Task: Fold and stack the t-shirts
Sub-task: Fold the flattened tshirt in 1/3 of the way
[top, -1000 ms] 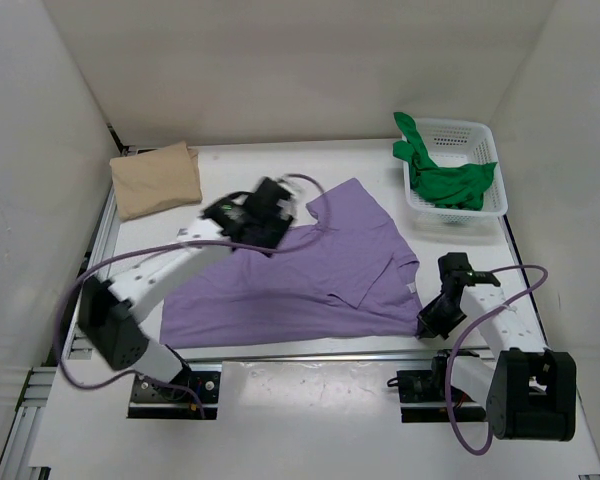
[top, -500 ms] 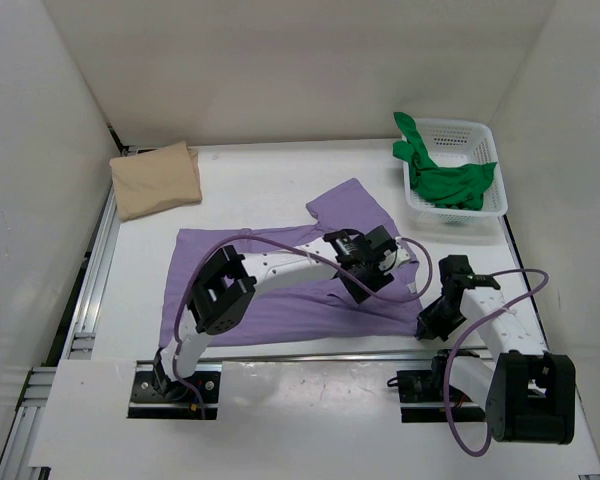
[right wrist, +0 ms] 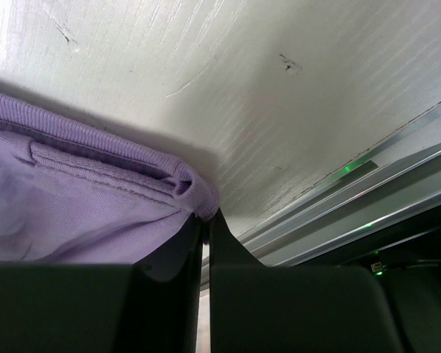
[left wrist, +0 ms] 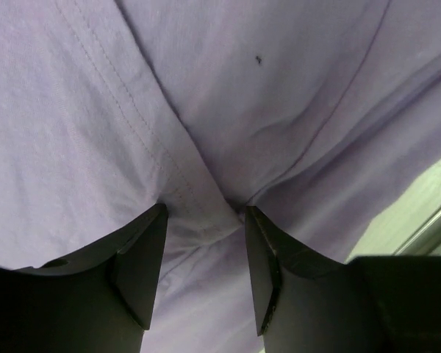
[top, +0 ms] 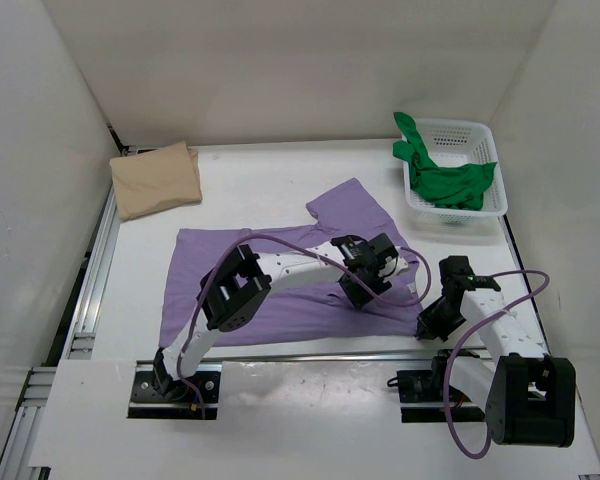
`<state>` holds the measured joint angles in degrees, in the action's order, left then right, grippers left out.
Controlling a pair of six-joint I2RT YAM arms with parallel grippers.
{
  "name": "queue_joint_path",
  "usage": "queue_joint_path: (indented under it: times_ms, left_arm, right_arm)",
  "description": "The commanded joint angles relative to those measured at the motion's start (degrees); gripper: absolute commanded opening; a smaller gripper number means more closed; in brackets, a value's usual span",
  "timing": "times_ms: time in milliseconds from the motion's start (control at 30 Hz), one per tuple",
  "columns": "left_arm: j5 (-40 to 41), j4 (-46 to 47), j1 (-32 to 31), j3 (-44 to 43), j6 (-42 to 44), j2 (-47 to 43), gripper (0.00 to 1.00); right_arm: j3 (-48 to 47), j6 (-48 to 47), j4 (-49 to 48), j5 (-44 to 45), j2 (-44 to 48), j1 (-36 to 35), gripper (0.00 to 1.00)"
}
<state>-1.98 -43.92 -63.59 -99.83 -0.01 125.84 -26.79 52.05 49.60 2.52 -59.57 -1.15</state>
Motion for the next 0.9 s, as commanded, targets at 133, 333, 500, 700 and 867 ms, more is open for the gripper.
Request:
queue_joint_path:
  times_ms: [133,333,500,700,867]
  left_arm:
    - [2.15,0.77,-0.30,-2.91,0.01,0.90,0.33]
    - [4.70,0.77,-0.30,-2.91,0.01,-1.73,0.20]
    - [5.93,0.24,-0.30,-2.39,0.01,-3.32,0.22]
    - [5.41,-0.29,0.22,-1.86,0.01,-3.33,0.45]
    - [5.41,-0.29,0.22,-1.86,0.01,-2.79,0.35]
  right_arm:
    - [2.97,0.77,-1.18,1.78,-0.63,0.00,0.00]
    - [2.97,0.77,-1.18,2.31,-0.11,0.00,0.00]
    - [2.97,0.77,-1.18,2.31,-0.11,0.00,0.00]
    - [2.97,0.77,-1.18,2.31,-0.11,0.00,0.00]
    - [2.97,0.77,-1.18,2.31,-0.11,0.00,0.00]
